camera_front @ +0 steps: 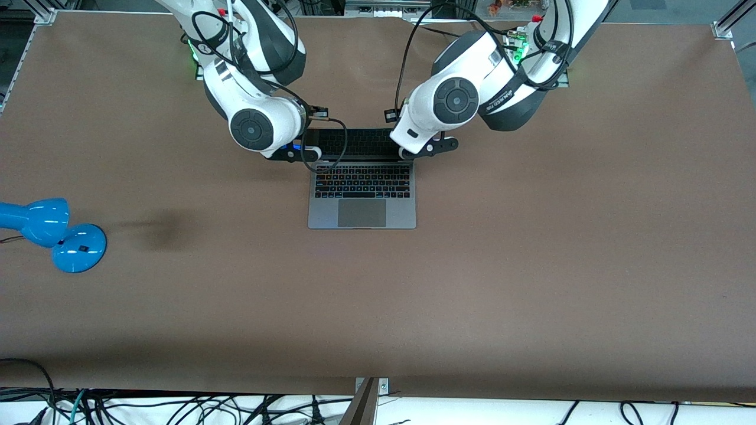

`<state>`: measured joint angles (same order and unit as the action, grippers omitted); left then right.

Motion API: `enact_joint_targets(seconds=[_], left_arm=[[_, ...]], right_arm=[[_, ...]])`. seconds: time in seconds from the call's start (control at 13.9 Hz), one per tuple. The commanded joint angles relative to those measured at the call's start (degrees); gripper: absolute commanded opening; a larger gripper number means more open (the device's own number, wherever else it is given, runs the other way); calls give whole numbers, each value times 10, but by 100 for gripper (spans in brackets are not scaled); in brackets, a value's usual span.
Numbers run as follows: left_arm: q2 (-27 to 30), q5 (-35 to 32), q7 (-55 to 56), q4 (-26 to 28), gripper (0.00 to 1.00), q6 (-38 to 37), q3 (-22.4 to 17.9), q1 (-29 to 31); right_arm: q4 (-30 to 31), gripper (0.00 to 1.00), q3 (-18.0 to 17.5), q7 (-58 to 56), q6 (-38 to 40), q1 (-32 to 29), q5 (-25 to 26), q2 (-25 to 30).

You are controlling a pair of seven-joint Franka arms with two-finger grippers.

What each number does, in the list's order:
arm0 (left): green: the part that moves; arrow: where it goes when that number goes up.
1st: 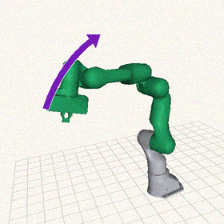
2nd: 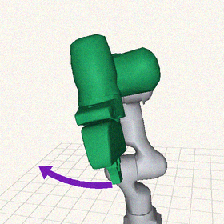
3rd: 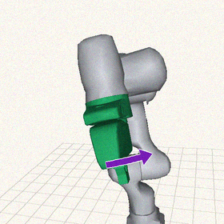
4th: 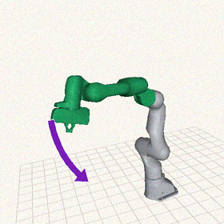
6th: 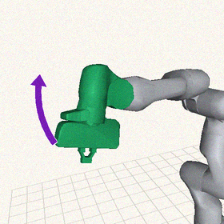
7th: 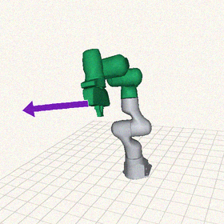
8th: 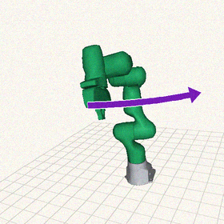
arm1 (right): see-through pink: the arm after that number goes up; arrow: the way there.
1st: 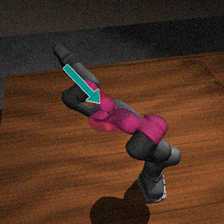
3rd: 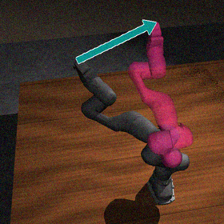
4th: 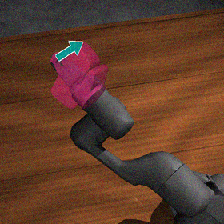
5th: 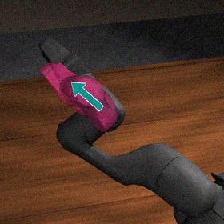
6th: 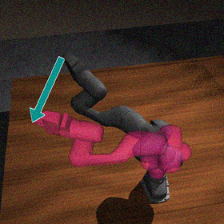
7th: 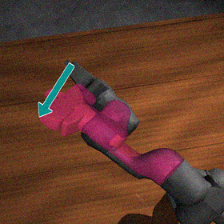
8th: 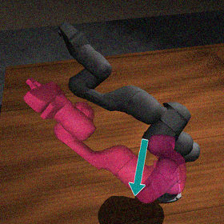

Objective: Close laptop with both arms from behind
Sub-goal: 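Lower both grippers behind the laptop screen's back edge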

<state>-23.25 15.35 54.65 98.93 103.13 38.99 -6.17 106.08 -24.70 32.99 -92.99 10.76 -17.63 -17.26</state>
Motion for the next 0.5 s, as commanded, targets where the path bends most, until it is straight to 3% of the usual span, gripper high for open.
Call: enact_joint_targets(seconds=[0.0,0.43], left_arm=[[-15,-1,-4,-7,0,15,-1,-6],[-60,-45,-4,-7,0,61,-1,-15]], right_arm=[[4,0,1,-19,-16,-4,-8,3],[2,0,3,-20,-58,-6,-2,2]])
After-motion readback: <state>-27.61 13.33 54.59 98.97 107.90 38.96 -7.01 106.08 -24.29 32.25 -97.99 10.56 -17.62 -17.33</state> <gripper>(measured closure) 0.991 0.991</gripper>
